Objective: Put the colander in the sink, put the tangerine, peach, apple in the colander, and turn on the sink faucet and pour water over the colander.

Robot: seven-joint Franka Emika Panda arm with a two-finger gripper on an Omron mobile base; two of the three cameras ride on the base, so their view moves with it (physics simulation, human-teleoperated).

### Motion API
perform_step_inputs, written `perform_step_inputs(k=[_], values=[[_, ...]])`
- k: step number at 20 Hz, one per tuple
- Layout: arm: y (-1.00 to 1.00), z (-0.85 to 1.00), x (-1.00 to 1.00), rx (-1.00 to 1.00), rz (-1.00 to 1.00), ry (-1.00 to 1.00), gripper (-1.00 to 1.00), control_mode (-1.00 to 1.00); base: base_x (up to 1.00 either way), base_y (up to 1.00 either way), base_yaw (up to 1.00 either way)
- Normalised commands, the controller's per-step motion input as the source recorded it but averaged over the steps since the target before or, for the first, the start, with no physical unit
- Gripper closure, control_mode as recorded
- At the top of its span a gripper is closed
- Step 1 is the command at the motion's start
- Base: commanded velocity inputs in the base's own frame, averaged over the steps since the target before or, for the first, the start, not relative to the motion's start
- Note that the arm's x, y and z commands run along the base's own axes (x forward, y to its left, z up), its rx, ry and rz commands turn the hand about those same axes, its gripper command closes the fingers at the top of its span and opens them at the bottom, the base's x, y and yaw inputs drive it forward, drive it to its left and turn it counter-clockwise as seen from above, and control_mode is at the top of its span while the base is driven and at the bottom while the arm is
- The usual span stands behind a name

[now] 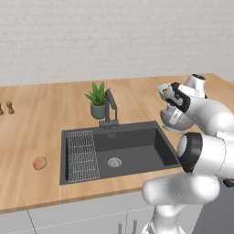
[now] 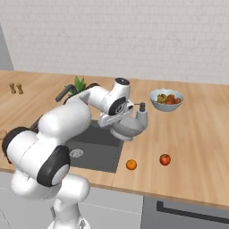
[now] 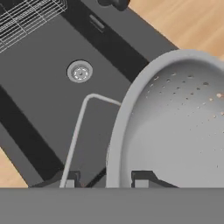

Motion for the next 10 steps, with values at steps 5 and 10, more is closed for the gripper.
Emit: perform_step_inputs(k=[5,10], values=[[0.91,0.00,-0.48,0.00,0.36,0.06,1.00,-1.00,0.00,0.00,0.00],[0.81,-0.05,-0.23,0.00,0.32,0.03,1.00,-1.00,0.00,0.00,0.00]])
